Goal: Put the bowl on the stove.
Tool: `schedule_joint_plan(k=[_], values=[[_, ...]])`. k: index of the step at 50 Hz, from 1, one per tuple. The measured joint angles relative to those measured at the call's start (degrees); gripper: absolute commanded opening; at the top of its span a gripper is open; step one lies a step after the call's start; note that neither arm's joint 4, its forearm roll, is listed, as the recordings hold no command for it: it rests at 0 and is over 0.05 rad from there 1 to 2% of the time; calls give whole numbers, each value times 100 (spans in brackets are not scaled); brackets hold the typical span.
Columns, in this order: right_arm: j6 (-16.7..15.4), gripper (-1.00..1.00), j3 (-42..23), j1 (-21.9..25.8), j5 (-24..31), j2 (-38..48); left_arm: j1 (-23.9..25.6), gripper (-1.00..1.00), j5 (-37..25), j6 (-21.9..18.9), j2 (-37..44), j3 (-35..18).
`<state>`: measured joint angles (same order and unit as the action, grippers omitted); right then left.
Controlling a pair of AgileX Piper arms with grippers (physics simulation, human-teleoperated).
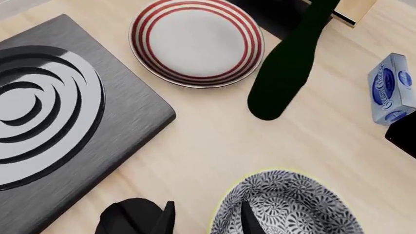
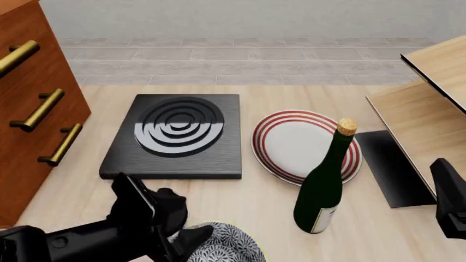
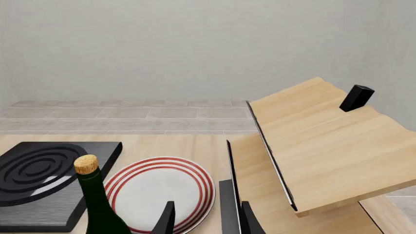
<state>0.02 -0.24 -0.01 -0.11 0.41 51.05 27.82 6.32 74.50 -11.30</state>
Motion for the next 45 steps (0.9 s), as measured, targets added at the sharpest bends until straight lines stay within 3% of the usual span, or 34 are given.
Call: schedule_joint_plan(k=[45], values=[[0,100,0,0,0,0,-139,100,500,-42,674,40]])
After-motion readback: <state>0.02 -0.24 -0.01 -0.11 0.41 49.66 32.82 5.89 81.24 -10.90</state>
